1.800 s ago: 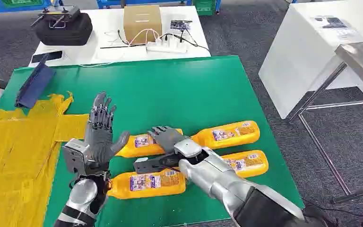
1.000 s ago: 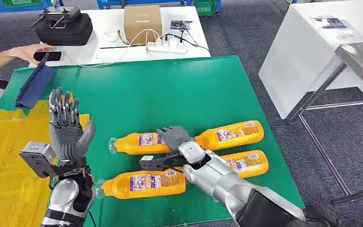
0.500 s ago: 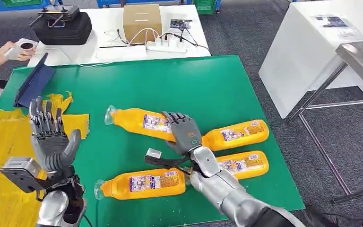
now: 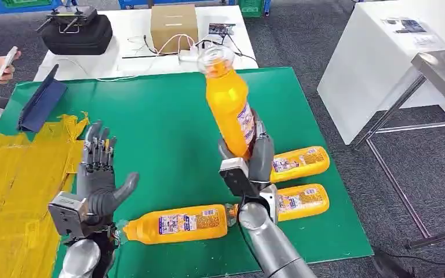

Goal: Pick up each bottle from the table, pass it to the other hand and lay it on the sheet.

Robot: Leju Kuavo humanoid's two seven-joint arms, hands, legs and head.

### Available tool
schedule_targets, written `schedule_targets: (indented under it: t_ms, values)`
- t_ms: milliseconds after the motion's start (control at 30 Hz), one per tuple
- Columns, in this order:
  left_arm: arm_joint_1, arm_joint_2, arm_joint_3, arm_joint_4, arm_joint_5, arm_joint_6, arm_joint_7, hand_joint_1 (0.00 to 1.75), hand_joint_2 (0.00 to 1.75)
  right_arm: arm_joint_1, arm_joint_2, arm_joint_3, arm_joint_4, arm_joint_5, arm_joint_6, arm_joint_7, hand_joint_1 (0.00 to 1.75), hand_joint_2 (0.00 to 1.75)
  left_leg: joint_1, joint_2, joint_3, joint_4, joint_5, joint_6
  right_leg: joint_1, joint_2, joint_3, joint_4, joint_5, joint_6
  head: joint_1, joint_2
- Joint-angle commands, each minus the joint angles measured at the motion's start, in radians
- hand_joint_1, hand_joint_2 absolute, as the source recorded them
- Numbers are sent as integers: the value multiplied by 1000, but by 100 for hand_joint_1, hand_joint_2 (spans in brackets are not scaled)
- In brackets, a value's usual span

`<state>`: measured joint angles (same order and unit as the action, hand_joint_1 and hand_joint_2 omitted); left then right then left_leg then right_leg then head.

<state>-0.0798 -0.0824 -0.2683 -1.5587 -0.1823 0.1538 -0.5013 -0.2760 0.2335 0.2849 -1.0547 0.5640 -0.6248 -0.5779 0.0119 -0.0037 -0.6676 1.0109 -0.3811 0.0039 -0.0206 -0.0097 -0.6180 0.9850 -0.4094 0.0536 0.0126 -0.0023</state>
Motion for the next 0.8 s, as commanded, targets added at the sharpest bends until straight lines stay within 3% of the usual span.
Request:
schedule_targets:
  t_ms: [33,100,300,333,400,500,800]
  values:
    - [-71,46,-96,80,-14,-7,13,0,175,3,-45,134,-40,9,3,13,175,175,0,-1,3,-1,-1,0,0,0,3,0,-1,-2,0,0]
    - [-69,47,-96,78,-14,-7,13,0,175,2,-49,136,-41,4,4,16,175,175,0,-1,8,0,-3,0,1,-1,9,0,-4,-3,0,0]
    - [-126,49,-143,66,-20,-30,22,0,175,-44,-54,340,79,70,126,65,175,175,1,0,4,0,-1,0,1,1,4,0,-2,-2,0,0]
    - [-130,48,-144,68,-20,-30,23,0,175,-50,-54,356,90,86,123,67,175,175,2,0,6,0,-2,0,1,1,6,0,-2,-3,0,0]
    - [-143,42,-146,80,-18,-35,28,0,175,-73,-57,452,140,305,-11,110,175,175,1,1,6,0,-2,0,1,1,7,0,-2,-3,0,0]
    - [-147,38,-133,82,-4,-33,32,0,175,-76,-45,540,165,404,-19,149,175,175,1,2,8,-1,-3,0,1,2,8,-1,-3,-4,0,0]
    - [-135,49,-130,51,29,-52,14,0,175,-114,-48,610,246,347,31,166,175,175,2,-1,5,-1,-1,0,1,-1,6,-1,-2,-3,0,0]
